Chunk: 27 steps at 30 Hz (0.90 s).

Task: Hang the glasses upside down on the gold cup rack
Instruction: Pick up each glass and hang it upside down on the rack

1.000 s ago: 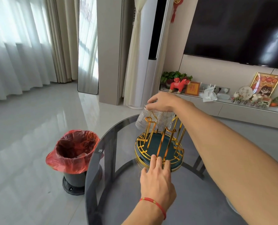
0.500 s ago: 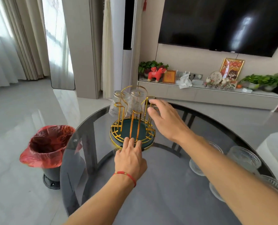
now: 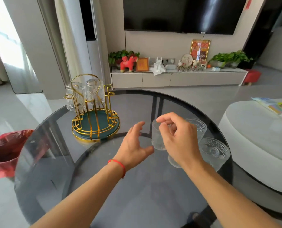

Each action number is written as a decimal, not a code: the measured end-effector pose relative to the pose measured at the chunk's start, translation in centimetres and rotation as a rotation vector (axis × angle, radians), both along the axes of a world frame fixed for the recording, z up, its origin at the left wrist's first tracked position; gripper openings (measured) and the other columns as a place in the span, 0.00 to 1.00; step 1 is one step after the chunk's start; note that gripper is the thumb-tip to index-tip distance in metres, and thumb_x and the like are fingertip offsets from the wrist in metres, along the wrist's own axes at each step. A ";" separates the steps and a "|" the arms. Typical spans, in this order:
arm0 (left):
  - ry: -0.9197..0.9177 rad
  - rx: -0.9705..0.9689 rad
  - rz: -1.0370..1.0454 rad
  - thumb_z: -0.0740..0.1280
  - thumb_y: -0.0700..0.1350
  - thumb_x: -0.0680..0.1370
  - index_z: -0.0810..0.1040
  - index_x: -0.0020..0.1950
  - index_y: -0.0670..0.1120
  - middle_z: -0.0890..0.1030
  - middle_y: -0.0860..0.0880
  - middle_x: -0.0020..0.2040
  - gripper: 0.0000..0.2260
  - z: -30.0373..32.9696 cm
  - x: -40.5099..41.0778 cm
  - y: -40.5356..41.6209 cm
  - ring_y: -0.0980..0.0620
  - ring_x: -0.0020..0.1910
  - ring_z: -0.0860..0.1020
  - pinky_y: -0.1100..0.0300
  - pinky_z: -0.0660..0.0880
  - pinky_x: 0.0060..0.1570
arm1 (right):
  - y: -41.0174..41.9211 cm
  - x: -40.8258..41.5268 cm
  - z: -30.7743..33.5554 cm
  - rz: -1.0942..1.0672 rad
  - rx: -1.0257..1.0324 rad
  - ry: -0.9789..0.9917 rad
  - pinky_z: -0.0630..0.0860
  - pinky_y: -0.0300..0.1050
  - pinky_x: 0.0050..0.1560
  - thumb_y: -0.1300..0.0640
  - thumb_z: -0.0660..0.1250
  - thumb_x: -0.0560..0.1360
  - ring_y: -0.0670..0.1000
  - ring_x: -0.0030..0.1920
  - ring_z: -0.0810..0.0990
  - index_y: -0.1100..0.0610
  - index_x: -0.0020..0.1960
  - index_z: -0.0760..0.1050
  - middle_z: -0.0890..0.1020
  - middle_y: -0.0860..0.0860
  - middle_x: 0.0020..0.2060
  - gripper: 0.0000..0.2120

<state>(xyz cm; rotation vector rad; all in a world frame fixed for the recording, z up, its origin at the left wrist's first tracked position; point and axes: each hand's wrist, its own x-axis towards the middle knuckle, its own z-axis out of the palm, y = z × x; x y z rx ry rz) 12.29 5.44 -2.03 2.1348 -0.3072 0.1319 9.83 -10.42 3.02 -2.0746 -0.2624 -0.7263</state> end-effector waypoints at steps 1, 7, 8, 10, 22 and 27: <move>0.030 -0.014 -0.023 0.77 0.46 0.72 0.61 0.79 0.51 0.70 0.46 0.74 0.39 0.3 0.6 -0.8 0.49 0.70 0.73 0.48 0.75 0.68 | -0.6 0.0 0.2 -0.003 0.010 -0.019 0.69 0.37 0.34 0.60 0.65 0.77 0.47 0.29 0.74 0.52 0.49 0.84 0.80 0.34 0.33 0.09; 0.001 0.069 -0.083 0.78 0.49 0.70 0.61 0.78 0.53 0.73 0.47 0.72 0.41 1.4 4.2 -4.2 0.47 0.70 0.72 0.52 0.71 0.68 | -4.0 0.9 0.9 -0.093 0.079 -0.077 0.76 0.51 0.34 0.61 0.61 0.77 0.55 0.32 0.80 0.53 0.49 0.83 0.85 0.52 0.34 0.12; -0.011 0.088 -0.077 0.78 0.49 0.70 0.62 0.78 0.53 0.73 0.46 0.72 0.41 1.4 4.6 -4.4 0.47 0.70 0.72 0.53 0.71 0.67 | -4.5 1.1 0.8 -0.108 0.079 -0.073 0.77 0.50 0.35 0.61 0.60 0.76 0.56 0.32 0.80 0.54 0.48 0.83 0.85 0.52 0.34 0.13; -0.028 0.112 -0.048 0.80 0.51 0.69 0.63 0.78 0.52 0.75 0.46 0.70 0.41 1.4 5.1 -4.2 0.46 0.68 0.74 0.52 0.73 0.67 | -5.0 1.3 0.7 -0.119 0.085 -0.065 0.76 0.48 0.35 0.61 0.60 0.76 0.55 0.32 0.79 0.54 0.48 0.83 0.85 0.51 0.34 0.13; 0.214 -0.507 0.179 0.79 0.58 0.63 0.78 0.69 0.47 0.82 0.45 0.50 0.36 1.4 -0.2 4.5 0.50 0.51 0.84 0.56 0.84 0.40 | -3.4 1.1 0.8 0.010 0.033 -0.038 0.77 0.47 0.38 0.62 0.65 0.76 0.52 0.35 0.81 0.53 0.47 0.84 0.86 0.49 0.36 0.09; 0.328 -0.797 0.215 0.77 0.54 0.67 0.80 0.61 0.42 0.83 0.39 0.58 0.27 2.8 -1.1 5.9 0.41 0.57 0.83 0.47 0.84 0.42 | 1.4 -0.3 -0.6 0.256 -0.086 0.127 0.76 0.34 0.55 0.54 0.66 0.80 0.42 0.55 0.80 0.49 0.63 0.80 0.81 0.40 0.56 0.12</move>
